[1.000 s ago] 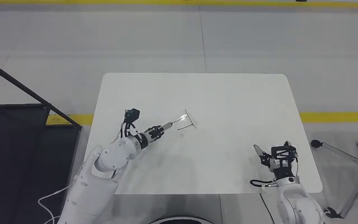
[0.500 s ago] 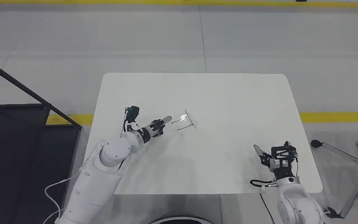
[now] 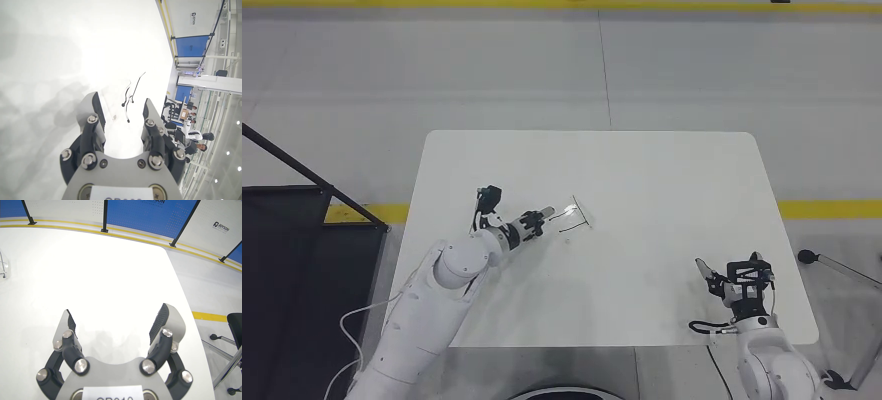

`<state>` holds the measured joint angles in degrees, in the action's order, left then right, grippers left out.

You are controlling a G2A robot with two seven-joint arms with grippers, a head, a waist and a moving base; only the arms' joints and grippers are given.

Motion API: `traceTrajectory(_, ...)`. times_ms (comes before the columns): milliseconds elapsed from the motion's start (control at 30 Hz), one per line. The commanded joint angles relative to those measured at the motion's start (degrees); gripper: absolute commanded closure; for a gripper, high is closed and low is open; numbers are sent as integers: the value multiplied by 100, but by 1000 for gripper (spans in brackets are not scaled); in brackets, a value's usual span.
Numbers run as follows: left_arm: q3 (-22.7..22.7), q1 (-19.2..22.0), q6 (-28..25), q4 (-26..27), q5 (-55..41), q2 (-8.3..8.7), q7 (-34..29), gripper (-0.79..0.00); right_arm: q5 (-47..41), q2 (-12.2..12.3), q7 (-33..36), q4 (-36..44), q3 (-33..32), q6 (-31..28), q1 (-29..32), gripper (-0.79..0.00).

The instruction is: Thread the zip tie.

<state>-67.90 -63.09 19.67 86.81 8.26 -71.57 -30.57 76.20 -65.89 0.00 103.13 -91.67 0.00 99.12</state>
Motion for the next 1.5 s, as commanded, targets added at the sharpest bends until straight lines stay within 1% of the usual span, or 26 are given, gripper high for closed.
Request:
traceTrajectory(0,20,17,-7,-27,-9,-6,17,-502,0,0,0,0,0,0,0,-785)
traceTrajectory(100,48,47,-22,-67,-12,-14,18,-449,0,0,0,0,0,0,0,-785)
traceTrajectory(133,58,57,-26,-78,-18,-17,20,-397,0,0,0,0,0,0,0,-785)
traceTrajectory(167,70,68,-32,-92,-21,-20,20,-379,0,0,0,0,0,0,0,-785)
traceTrajectory(267,109,101,-38,-132,-11,-30,31,-354,0,0,0,0,0,0,0,-785)
traceTrajectory(433,165,131,-49,-159,18,-42,42,-336,0,0,0,0,0,0,0,-785)
traceTrajectory(533,179,141,-65,-170,38,-45,39,-292,0,0,0,0,0,0,0,-785)
traceTrajectory(600,187,149,-52,-180,56,-46,36,-240,0,0,0,0,0,0,0,-785)
traceTrajectory(867,191,160,-39,-183,68,-51,29,-222,0,0,0,0,0,0,0,-785)
traceTrajectory(1033,192,165,-43,-186,79,-52,11,-185,0,0,0,0,0,0,0,-785)
traceTrajectory(1233,197,166,-54,-193,87,-55,-9,-92,0,0,0,0,0,0,0,-785)
traceTrajectory(1333,194,165,-60,-197,89,-55,-12,-12,0,0,0,0,0,0,0,-785)
traceTrajectory(1467,179,150,-91,-180,80,-54,-12,0,0,0,0,0,0,0,0,-785)
